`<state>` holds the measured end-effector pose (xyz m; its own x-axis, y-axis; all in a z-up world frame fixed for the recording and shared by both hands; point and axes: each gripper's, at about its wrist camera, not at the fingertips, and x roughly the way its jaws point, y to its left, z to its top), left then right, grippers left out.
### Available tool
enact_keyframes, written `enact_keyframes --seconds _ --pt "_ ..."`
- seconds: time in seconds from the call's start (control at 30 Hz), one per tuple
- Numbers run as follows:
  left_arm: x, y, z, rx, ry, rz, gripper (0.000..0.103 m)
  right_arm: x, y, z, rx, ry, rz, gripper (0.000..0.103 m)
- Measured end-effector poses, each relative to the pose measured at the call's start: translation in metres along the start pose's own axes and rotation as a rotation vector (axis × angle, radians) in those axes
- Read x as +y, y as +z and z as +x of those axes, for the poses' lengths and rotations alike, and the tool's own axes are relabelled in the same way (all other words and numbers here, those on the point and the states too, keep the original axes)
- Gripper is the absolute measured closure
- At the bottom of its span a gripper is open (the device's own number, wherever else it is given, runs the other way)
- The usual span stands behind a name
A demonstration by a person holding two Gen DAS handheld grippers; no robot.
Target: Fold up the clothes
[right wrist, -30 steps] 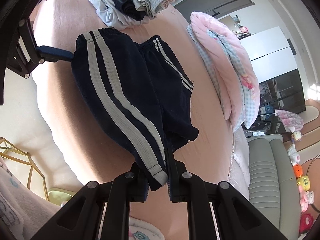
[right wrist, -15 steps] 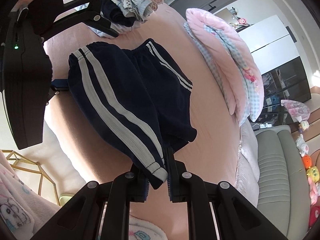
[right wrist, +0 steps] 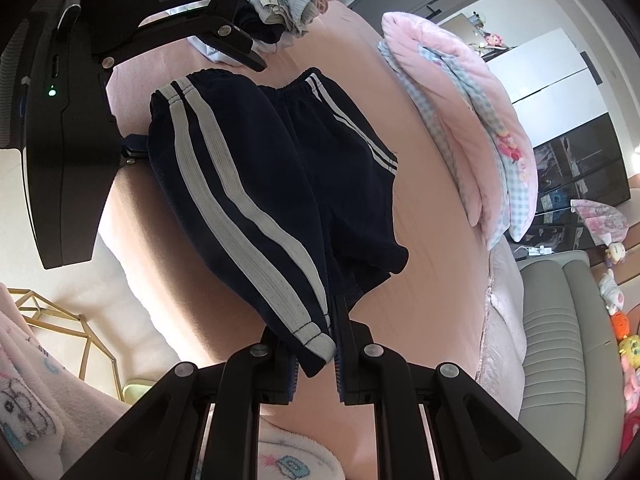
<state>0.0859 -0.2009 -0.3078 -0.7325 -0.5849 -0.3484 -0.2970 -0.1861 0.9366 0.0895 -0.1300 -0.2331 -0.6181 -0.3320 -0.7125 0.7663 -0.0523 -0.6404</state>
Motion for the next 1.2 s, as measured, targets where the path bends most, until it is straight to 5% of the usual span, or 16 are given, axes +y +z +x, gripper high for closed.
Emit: enact_keyframes --seconds 0.2,0.3,0.37,0.43,0.57,0.8,1.13,1.2 --pt "-0.009 -0.005 -0.004 -0.008 -0.160 0.036 0.070 0.009 -0.008 0.006 0.009 0.008 0.000 0.091" --pt "-0.012 -0.007 -0.007 -0.010 -0.203 0.023 0.087 0.020 -0.011 0.010 0.019 -0.021 -0.045 0.088" --pt "-0.012 -0.008 -0.009 -0.007 -0.212 0.029 0.088 0.031 -0.014 0.012 0.012 -0.057 -0.098 0.065" --pt "-0.009 -0.008 -0.010 -0.001 -0.239 0.020 0.088 0.044 -0.019 0.011 -0.025 -0.102 -0.171 0.056" --pt "-0.004 -0.007 -0.011 0.028 -0.277 -0.011 0.088 0.066 -0.025 0.016 -0.064 -0.172 -0.275 0.055" --pt "-0.007 -0.015 -0.025 0.028 -0.286 0.013 0.087 0.059 -0.014 0.031 -0.067 -0.198 -0.253 0.055" --pt "-0.004 -0.019 -0.023 0.041 -0.299 -0.042 0.087 0.067 -0.013 0.029 -0.105 -0.072 -0.320 0.056" --pt "-0.003 -0.020 -0.023 0.044 -0.304 -0.038 0.087 0.060 -0.011 0.030 -0.087 -0.001 -0.265 0.066"
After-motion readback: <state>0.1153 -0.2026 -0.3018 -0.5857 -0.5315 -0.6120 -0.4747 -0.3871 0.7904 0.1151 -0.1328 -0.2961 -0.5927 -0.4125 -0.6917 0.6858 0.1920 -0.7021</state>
